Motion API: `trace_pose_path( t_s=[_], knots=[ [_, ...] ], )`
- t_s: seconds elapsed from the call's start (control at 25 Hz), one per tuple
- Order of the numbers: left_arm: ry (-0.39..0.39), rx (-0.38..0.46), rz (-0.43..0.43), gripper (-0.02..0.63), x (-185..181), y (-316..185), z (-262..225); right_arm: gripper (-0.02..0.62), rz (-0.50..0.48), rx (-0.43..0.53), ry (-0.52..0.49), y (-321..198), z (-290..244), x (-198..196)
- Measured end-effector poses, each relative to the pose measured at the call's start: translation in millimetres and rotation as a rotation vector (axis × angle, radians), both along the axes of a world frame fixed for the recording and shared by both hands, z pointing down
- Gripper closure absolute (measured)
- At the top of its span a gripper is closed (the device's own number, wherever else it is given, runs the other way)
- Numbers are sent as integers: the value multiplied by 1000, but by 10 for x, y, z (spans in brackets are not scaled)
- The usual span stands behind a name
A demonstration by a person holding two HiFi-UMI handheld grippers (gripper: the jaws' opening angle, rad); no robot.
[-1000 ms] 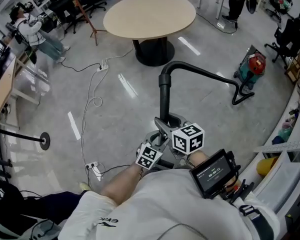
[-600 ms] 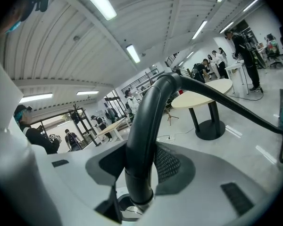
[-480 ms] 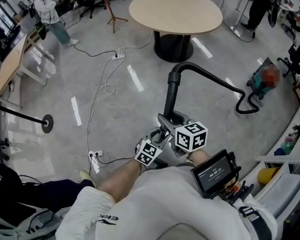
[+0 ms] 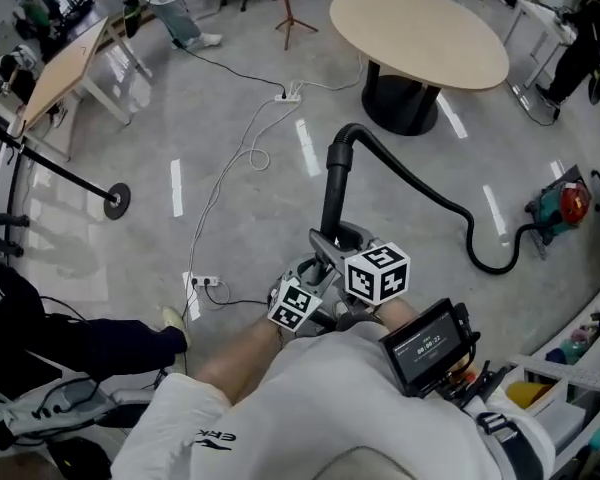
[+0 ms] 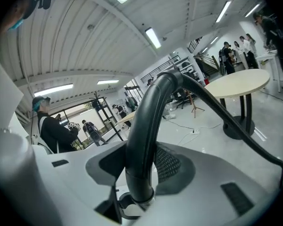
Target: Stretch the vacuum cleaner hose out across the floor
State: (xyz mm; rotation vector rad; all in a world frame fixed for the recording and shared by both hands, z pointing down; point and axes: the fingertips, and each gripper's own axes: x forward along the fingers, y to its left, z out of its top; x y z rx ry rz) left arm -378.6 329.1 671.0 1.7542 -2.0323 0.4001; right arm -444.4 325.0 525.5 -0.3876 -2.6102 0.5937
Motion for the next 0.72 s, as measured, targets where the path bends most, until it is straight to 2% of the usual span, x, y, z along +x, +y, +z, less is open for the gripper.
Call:
trace_pose_path(
  t_s=[0.16,0.48,0.72],
  knots=[
    [13,-3,-104,448,-223,152,-55,433,-114,-3,4,242,-15,-249],
    [8,-49,-307,448,-487,431,37,433,-320,-19,-2,626,52,-458],
    [-1,-83,-369,447,-589,794,39,433,-392,-46,-8,989,49,-543]
  ],
)
